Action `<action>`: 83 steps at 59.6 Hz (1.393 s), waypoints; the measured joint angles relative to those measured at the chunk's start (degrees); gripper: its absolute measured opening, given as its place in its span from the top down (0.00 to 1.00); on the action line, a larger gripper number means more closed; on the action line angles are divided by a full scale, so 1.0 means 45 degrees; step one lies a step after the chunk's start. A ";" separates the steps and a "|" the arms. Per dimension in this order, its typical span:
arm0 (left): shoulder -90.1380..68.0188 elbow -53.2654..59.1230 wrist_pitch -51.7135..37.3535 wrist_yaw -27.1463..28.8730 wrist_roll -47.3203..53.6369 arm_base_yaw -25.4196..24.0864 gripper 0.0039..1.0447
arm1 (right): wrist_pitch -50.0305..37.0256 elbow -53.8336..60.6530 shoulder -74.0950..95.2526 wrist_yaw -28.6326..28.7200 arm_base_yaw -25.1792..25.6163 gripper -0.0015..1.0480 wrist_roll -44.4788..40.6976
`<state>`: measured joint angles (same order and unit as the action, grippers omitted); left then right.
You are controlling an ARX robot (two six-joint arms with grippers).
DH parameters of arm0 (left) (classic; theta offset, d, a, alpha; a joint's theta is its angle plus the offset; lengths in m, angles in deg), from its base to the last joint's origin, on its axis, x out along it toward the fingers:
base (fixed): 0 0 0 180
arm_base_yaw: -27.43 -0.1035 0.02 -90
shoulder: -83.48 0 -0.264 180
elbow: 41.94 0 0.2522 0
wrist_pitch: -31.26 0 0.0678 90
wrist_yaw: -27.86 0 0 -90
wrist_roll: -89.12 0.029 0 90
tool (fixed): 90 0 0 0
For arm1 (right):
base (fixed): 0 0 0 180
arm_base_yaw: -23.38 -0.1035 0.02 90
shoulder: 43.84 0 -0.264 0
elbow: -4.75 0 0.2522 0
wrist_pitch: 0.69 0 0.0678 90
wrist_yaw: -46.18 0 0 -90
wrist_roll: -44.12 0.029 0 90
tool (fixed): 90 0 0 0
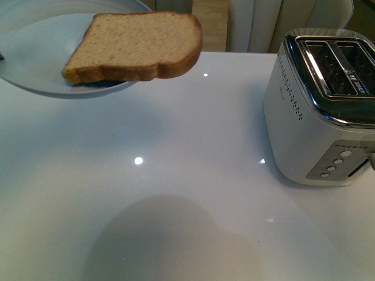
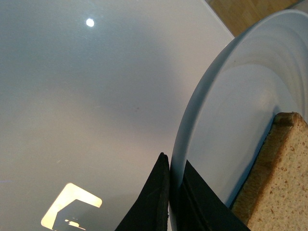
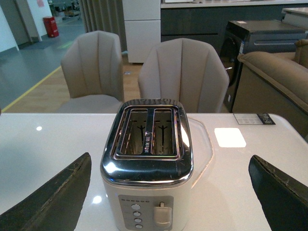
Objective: Left arm holds plate, right arm toasts bread
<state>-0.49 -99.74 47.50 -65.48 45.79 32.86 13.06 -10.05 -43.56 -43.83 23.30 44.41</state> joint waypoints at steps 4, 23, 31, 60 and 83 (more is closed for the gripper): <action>-0.0005 -0.0126 0.0053 0.0165 -0.0481 0.0627 0.98 | 0.0000 0.0000 0.0000 0.0000 0.0000 0.08 0.0000; -0.0627 -0.0967 -0.0175 0.0792 -0.2016 0.3172 0.98 | 0.0000 0.0000 0.0000 0.0000 0.0000 0.08 0.0000; -0.1122 -0.1365 -0.0219 0.1025 -0.2467 0.4007 0.98 | 0.0000 0.0000 0.0000 0.0000 0.0000 0.08 0.0000; -0.1919 -0.2001 -0.0219 0.1321 -0.2871 0.5270 0.98 | 0.0000 0.0000 0.0000 0.0000 0.0000 0.08 0.0000; -0.2084 -0.2045 -0.0219 0.1229 -0.2866 0.5285 0.98 | 0.4381 -0.1569 0.2943 0.0204 0.0262 0.08 0.3327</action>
<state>-9.86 -108.94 46.52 -59.95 32.89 56.64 32.77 -17.10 -30.32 -42.91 24.48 59.38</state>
